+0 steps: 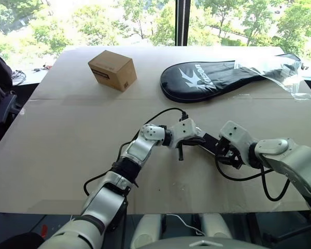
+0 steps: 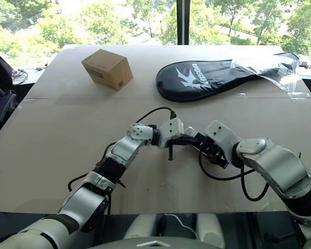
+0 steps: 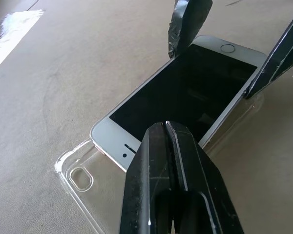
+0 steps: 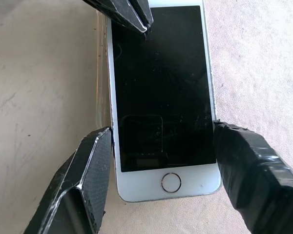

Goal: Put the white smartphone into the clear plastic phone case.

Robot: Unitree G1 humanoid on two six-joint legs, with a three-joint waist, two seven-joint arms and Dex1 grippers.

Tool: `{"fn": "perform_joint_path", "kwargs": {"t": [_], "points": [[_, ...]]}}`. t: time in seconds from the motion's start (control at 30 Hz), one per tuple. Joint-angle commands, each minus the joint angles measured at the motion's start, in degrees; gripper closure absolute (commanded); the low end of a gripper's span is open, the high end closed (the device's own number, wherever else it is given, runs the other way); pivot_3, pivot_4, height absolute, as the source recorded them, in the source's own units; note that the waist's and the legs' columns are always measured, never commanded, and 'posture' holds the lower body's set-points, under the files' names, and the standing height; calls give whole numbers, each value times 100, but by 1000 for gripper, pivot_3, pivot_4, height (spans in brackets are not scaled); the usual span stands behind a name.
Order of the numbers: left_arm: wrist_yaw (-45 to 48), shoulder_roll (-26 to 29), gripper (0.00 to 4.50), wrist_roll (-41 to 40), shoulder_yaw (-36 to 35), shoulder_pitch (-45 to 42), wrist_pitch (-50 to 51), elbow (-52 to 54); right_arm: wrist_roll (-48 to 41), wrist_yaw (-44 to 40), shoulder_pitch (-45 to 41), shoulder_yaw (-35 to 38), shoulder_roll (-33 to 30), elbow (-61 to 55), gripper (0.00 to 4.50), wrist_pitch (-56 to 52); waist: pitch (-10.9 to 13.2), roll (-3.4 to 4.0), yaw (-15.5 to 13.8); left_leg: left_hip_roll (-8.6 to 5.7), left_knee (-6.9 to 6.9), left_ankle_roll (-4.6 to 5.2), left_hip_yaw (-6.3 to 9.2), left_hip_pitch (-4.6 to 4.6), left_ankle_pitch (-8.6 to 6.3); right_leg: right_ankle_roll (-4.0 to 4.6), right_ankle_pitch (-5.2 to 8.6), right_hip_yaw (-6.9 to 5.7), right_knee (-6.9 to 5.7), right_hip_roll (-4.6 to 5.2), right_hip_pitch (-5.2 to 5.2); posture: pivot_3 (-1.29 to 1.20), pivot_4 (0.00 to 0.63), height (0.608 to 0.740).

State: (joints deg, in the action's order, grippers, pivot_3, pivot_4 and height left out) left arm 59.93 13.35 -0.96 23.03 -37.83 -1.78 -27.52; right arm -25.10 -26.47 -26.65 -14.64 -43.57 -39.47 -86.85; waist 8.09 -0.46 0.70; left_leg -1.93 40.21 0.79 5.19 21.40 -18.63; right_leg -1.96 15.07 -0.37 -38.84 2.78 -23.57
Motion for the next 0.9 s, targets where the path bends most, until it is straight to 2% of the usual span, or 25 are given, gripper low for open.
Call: {"fn": "perform_joint_path", "kwargs": {"t": [0.03, 0.27, 0.37, 0.47, 0.63, 0.73, 0.9], "points": [[-35, 34, 4500, 323, 199, 164, 106, -416, -182, -159, -99, 198, -1, -112, 79, -3, -1, -1, -1, 0, -1, 0, -1, -3, 0, 0, 0, 1, 0, -1, 1, 0, 150, 740], [13, 35, 4500, 358, 229, 189, 45, -496, -566, -340, -221, 648, 230, -218, 79, -280, -2, 0, -8, 0, -2, 2, -1, -7, -1, 0, 0, 2, 0, -1, 6, 0, 150, 740], [32, 57, 4500, 371, 245, 232, 35, -448, -640, -384, -144, 777, 144, -203, 79, -254, -2, 0, -7, 0, -2, 3, -2, -7, -2, 0, 0, 2, 0, -1, 7, 0, 150, 740], [44, 78, 4500, 369, 243, 259, 41, -403, -659, -394, -52, 786, 37, -169, 881, -178, -2, 0, -7, 0, -2, 4, -3, -8, -3, 0, 0, 2, 0, -1, 8, 0, 150, 740], [45, 114, 4500, 355, 216, 268, 65, -340, -433, -172, -210, 1089, 174, 297, 3235, 164, -2, 0, -3, 0, -9, 6, -7, -37, -4, -1, 1, 7, 2, 0, 30, 0, 150, 740], [50, 129, 4500, 354, 215, 282, 69, -318, -87, 119, -348, 1081, 229, 742, 4358, 625, -2, 0, 1, 0, -12, 28, -11, -58, -16, -2, 1, 10, 4, -2, 45, 0, 150, 740], [54, 141, 4500, 314, 179, 298, 114, -246, 426, 268, -205, 564, 71, 1106, 4435, 1387, -1, 0, 1, 1, -18, 8, -10, -61, -5, -1, 2, 11, 6, 0, 46, 0, 150, 740]]}}
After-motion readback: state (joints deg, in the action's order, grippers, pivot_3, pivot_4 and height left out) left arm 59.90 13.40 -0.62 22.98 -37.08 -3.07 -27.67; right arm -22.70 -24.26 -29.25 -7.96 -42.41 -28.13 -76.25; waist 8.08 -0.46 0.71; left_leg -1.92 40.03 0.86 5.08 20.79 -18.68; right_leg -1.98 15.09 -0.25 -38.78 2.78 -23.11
